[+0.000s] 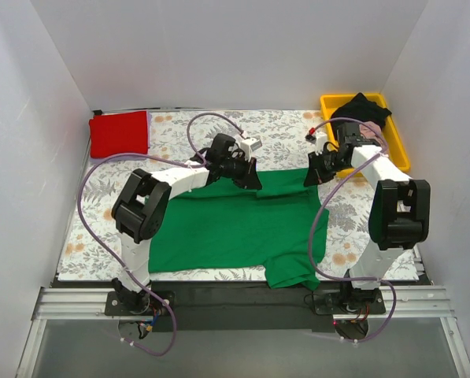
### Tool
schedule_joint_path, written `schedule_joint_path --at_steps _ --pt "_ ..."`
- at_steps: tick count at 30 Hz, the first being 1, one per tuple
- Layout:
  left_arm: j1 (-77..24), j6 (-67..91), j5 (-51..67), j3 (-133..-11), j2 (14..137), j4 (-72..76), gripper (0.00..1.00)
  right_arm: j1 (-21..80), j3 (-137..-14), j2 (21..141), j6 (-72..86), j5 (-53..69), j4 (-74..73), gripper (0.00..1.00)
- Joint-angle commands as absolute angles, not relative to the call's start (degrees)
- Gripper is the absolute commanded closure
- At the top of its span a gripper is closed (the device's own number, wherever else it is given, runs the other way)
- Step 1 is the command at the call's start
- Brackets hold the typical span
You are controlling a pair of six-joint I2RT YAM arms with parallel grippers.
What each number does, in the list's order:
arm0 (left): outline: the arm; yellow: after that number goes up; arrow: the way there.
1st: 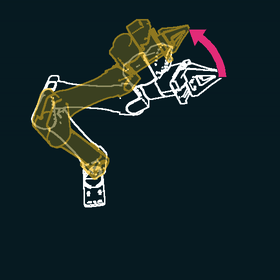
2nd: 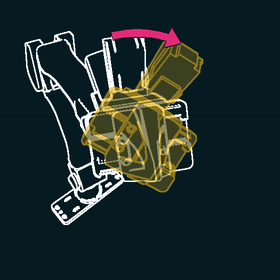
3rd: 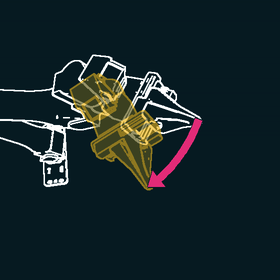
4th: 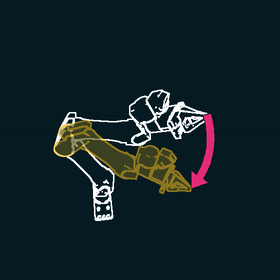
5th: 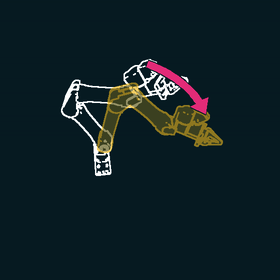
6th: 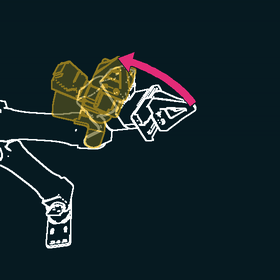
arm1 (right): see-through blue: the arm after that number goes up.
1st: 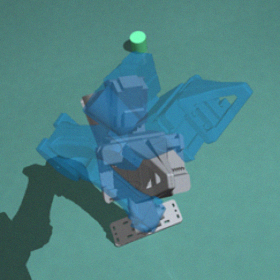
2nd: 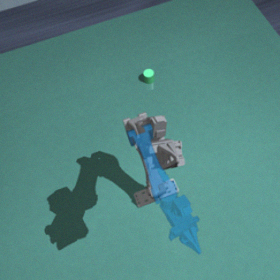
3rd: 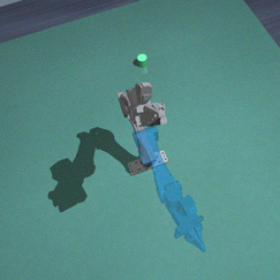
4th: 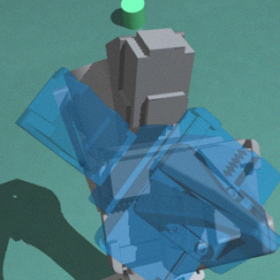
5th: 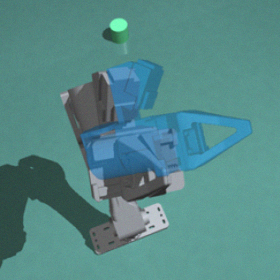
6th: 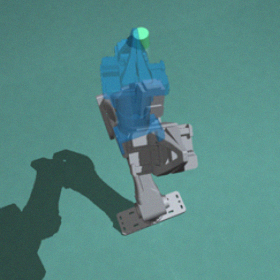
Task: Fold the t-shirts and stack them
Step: Fold the tshirt
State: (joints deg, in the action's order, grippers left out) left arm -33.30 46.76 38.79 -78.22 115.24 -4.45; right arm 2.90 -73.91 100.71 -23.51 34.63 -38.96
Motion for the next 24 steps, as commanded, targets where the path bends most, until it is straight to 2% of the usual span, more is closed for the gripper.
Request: schedule_joint_path --at_steps 1,13,16,17,20,22,24 --pt "-35.2 43.9 38.1 -73.2 109.6 -4.4 1.0 4.0 -68.4 95.4 -28.6 34.3 -42.4 0.99" --pt "-36.3 39.6 39.5 -68.9 106.5 -7.2 1.0 6.3 -60.4 91.5 -29.8 32.8 -42.9 0.99" --pt "-37.3 37.0 40.2 -68.1 106.0 -9.1 0.89 6.4 -60.1 91.3 -31.4 32.5 -43.9 0.99" --pt "-37.7 36.4 40.1 -67.9 105.8 -9.7 0.81 6.4 -60.4 91.3 -32.7 32.3 -44.5 0.9" --pt "-37.8 35.4 40.0 -67.9 104.4 -12.2 0.75 6.4 -62.4 91.0 -34.3 32.3 -47.0 0.76" --pt "-37.8 34.5 39.2 -67.9 102.2 -15.1 0.71 6.4 -64.6 90.4 -34.7 32.4 -47.9 0.7" --pt "-37.2 32.9 38.0 -67.7 100.2 -17.1 0.7 6.4 -66.3 90.1 -34.4 32.5 -48.0 0.69"
